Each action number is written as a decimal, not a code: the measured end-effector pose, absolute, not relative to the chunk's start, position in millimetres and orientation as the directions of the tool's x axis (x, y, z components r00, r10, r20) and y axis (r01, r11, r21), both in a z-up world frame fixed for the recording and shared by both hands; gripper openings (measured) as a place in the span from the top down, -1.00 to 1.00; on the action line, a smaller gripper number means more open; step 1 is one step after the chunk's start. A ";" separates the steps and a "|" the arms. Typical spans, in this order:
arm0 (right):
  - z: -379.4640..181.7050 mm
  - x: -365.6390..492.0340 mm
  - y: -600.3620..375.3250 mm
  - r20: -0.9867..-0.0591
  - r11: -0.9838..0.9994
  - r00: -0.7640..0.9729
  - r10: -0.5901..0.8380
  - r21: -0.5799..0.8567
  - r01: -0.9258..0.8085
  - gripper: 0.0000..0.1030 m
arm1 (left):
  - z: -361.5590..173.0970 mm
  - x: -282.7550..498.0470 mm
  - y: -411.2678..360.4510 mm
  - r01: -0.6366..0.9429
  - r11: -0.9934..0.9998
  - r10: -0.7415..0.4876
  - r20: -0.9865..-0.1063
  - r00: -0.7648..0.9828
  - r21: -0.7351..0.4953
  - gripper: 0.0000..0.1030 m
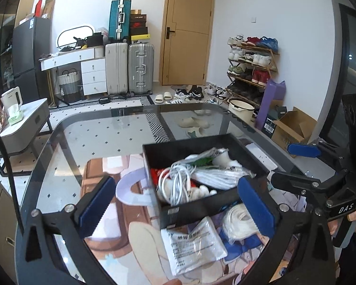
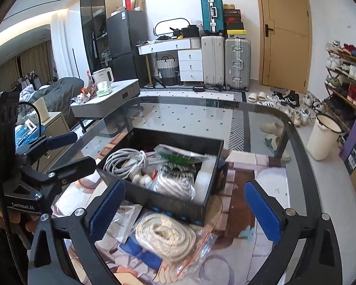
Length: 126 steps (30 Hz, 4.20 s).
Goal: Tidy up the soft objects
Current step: 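Move the right tool down to the bagged white rope coil and grasp it, then lift the rope bag with the right tool while the left tool grasps the medicine packet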
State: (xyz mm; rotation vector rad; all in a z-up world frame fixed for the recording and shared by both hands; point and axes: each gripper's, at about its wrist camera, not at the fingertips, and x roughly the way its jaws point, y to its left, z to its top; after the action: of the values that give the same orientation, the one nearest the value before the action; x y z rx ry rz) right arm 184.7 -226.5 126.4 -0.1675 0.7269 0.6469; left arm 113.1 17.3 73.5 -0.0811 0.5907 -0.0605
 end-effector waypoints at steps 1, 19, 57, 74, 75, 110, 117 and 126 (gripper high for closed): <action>123.8 182.8 -226.6 -0.670 0.793 0.559 0.488 0.073 -0.605 -0.99 | 71.6 111.9 17.4 0.033 0.995 -0.080 -0.557 0.826 -0.093 -1.00; 99.2 185.4 -233.3 -0.741 0.774 0.506 0.441 0.029 -0.633 -0.99 | 37.2 96.9 12.6 -0.004 0.996 -0.052 -0.618 0.784 -0.088 -1.00; 25.3 192.0 -190.5 -0.867 0.708 0.344 0.361 0.015 -0.706 -0.99 | 18.6 100.3 10.3 -0.011 0.998 -0.037 -0.672 0.739 -0.067 -1.00; 28.6 178.1 -199.4 -0.861 0.642 0.291 0.417 0.052 -0.765 -0.98 | 14.7 100.6 12.1 -0.011 0.997 -0.041 -0.685 0.727 -0.072 -1.00; 28.2 179.1 -198.8 -0.861 0.645 0.293 0.417 0.053 -0.763 -0.98 | 14.8 100.5 12.1 -0.011 0.997 -0.042 -0.686 0.727 -0.072 -1.00; 61.0 151.5 -206.1 -0.825 0.605 0.365 0.431 -0.035 -0.795 0.14 | 2.3 112.8 -1.7 0.014 0.996 -0.073 -0.748 0.659 -0.085 -1.00; 84.4 148.0 -217.8 -0.792 0.617 0.401 0.460 -0.039 -0.786 0.14 | -4.8 119.9 -12.7 0.013 0.997 -0.065 -0.773 0.631 -0.073 -1.00; 95.6 146.4 -224.9 -0.771 0.622 0.413 0.485 -0.027 -0.782 0.14 | -16.7 134.3 -26.6 -0.004 0.999 -0.039 -0.817 0.575 -0.050 -1.00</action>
State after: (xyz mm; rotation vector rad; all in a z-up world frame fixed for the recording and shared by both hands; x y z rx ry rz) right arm 146.4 -224.9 95.6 -0.4186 0.8068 0.8266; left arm 134.3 -26.6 -16.7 -0.0480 0.9582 -0.0206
